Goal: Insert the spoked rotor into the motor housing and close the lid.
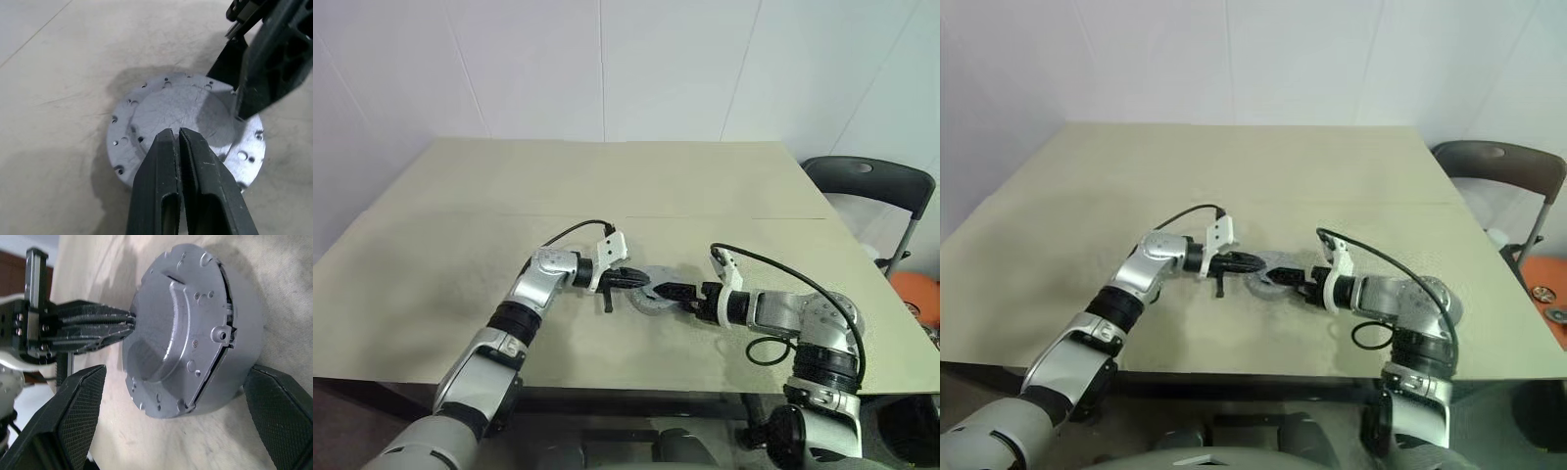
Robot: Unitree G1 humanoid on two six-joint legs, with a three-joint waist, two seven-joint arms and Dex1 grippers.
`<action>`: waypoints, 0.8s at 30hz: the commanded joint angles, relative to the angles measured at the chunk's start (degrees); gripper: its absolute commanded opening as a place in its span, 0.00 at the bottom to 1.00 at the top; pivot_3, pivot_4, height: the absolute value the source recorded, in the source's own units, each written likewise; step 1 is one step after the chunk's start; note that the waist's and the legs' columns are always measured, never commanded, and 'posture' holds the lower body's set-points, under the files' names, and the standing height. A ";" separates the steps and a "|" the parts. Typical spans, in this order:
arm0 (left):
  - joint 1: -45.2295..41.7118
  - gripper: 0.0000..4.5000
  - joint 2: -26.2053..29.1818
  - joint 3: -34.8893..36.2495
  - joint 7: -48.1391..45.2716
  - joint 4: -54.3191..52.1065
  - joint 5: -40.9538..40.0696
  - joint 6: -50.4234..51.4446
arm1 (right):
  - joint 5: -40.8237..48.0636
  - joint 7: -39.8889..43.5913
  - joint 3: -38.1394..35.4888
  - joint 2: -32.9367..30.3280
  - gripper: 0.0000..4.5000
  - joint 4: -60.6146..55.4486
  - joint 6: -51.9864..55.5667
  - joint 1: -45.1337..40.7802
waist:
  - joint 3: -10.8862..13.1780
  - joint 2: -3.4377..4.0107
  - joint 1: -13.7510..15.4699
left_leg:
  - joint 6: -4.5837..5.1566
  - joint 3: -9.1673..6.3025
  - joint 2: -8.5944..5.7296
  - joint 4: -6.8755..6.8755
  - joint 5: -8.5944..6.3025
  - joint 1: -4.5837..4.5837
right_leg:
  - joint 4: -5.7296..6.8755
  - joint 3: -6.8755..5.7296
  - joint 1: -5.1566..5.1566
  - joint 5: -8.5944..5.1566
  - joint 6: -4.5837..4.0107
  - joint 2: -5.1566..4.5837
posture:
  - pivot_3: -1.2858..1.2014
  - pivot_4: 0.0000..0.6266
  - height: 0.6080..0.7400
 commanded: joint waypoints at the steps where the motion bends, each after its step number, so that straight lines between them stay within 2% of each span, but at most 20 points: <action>1: 1.80 0.05 0.95 -2.56 0.69 3.66 4.25 1.36 | 3.60 -0.56 -1.14 4.34 1.00 -0.84 0.32 -3.58 | 0.00 0.01 -0.56 | 0.00 0.00 0.00 0.00 0.00 0.00 | 0.00 0.00 0.00 0.00 0.00 0.00 | 0.52 0.00 1.00; 3: 1.71 0.05 0.96 -2.31 0.90 3.67 4.20 1.25 | 3.97 -0.80 -1.92 5.21 1.00 -0.95 0.32 -4.05 | 0.02 0.03 -0.82 | 0.00 0.00 0.00 -0.01 0.00 -0.01 | 0.00 0.01 0.01 0.01 -0.02 0.00 | 0.52 0.00 1.00; 6: 1.67 0.05 0.99 -2.30 0.97 3.68 4.26 1.17 | 4.09 -0.94 -2.93 5.80 0.87 -1.70 0.32 -4.40 | 0.03 0.07 -0.88 | 0.00 -0.01 0.01 -0.05 0.00 -0.07 | 0.01 0.02 0.01 0.02 -0.01 0.00 | 0.52 0.00 1.00; 12: 1.71 0.05 0.87 -2.32 1.19 3.79 4.46 1.12 | 5.31 -1.21 -4.03 5.46 0.48 -2.08 0.32 -4.44 | -0.04 0.26 -0.69 | 0.00 -0.01 0.01 -0.17 0.00 -0.09 | 0.00 0.02 0.01 0.01 0.01 0.00 | 0.52 0.00 1.00; 16: 1.84 0.05 0.61 -2.30 1.33 4.05 4.65 0.96 | 5.42 -1.88 -4.46 5.23 0.31 -1.82 0.32 -4.27 | -0.10 0.39 -0.36 | 0.00 0.00 0.00 -0.16 0.00 -0.04 | -0.05 0.02 -0.10 0.00 -0.01 -0.01 | 0.52 0.00 1.00; 24: 2.07 0.05 0.53 -2.07 2.14 4.36 4.72 0.60 | 4.53 -1.96 -4.47 5.66 0.31 -2.03 0.32 -3.84 | -0.13 0.43 -0.33 | 0.00 0.00 0.00 -0.15 0.00 -0.04 | -0.10 0.01 -0.08 0.00 -0.02 -0.03 | 0.52 0.00 1.00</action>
